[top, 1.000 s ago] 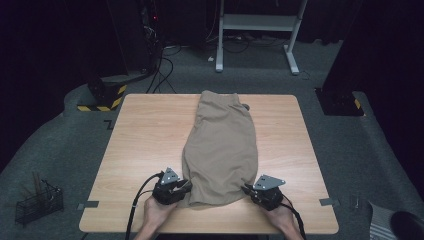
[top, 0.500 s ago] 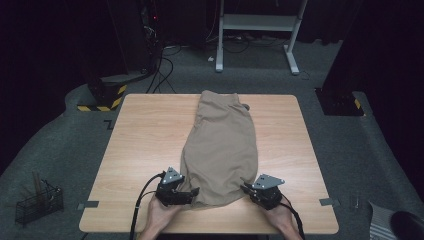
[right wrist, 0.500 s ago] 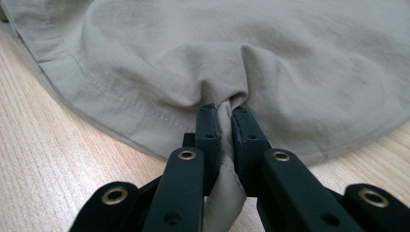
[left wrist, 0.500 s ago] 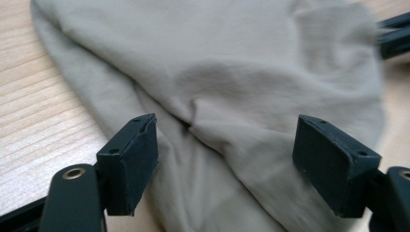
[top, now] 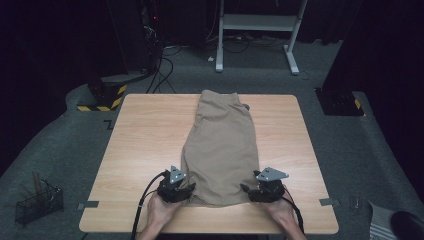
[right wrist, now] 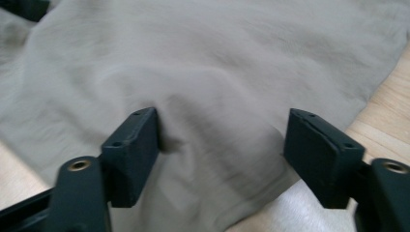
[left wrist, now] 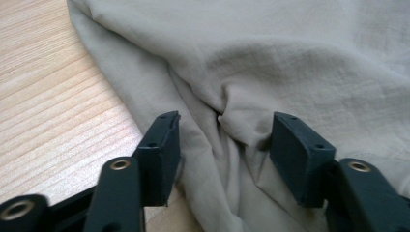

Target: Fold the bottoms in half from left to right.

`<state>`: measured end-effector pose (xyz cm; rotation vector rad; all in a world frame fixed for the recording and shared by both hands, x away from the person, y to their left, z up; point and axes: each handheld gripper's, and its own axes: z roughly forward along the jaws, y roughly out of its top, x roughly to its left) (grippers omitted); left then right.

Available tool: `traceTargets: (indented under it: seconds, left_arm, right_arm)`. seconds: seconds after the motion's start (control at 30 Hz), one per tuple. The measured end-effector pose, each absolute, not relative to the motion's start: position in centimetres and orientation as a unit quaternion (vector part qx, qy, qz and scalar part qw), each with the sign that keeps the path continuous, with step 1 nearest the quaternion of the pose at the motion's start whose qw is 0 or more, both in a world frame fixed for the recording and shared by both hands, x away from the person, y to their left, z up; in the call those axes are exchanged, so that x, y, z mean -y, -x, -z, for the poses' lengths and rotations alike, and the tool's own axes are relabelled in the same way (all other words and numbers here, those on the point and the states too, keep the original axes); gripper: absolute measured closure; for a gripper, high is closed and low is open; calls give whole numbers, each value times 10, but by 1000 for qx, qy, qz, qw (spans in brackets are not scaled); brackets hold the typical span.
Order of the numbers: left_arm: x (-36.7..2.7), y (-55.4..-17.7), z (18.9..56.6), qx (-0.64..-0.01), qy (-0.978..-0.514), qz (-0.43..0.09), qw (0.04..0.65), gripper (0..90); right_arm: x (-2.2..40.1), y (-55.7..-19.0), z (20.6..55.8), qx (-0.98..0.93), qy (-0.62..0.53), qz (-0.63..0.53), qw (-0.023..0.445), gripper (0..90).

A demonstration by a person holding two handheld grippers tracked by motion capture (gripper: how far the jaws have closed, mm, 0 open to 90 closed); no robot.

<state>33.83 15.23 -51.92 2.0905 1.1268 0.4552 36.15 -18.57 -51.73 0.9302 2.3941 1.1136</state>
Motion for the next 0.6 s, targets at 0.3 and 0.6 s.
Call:
traceTargets:
  seconds: [0.3,0.6]
  left_arm:
    - [-165,-370,505,-463,-781,-180,378,261]
    - [-159,-385,522,-468,-790,-190,348,296]
  right_arm:
    - [188,-376,508,-831,-341,-403,175,252]
    - [187,-399,516,-838,-356,-382,158,264]
